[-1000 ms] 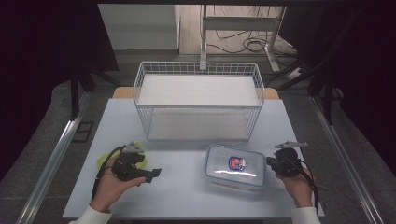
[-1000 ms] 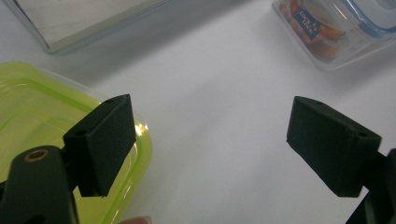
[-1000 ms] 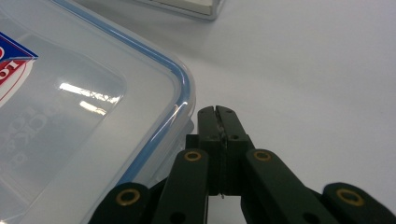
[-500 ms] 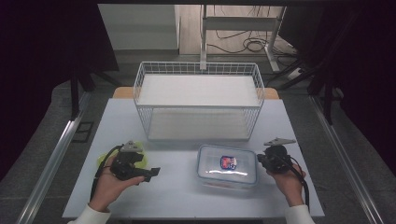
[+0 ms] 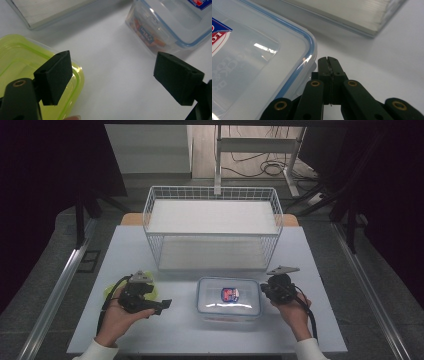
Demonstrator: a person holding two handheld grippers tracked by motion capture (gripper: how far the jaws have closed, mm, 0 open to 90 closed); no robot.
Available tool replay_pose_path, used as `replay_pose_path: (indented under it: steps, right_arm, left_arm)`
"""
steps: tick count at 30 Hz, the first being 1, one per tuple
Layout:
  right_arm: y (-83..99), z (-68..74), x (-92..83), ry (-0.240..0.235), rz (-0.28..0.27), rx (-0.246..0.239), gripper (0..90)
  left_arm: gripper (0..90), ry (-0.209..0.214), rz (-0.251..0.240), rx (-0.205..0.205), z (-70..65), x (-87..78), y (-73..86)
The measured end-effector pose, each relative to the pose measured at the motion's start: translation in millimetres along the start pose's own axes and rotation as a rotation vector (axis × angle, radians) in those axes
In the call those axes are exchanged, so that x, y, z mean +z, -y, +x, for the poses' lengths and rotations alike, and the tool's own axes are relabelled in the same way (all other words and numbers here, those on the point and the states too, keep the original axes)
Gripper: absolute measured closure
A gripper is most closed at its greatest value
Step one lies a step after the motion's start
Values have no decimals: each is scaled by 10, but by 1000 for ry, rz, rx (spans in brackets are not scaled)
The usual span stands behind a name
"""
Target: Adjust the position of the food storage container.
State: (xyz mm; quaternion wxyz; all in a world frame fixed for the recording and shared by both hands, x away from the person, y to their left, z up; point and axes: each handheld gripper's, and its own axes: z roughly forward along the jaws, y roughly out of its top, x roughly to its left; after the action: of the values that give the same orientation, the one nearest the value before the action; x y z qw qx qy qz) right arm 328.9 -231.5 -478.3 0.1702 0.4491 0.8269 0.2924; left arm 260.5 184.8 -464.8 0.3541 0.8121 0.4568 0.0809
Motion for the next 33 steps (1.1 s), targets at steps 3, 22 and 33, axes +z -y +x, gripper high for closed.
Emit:
replay_pose_path:
  steps: [3,22,33]
  right_arm:
    - [-33,60,33,-8,-2,-12,891]
    - [-30,188,139,-45,2,-46,890]
    - [21,-96,-124,-74,-83,54,878]
  left_arm:
    - [150,1,-2,1,-2,-6,-6]
    - [148,39,-17,32,-189,36,-108]
    - [177,57,-42,4,-101,58,-64]
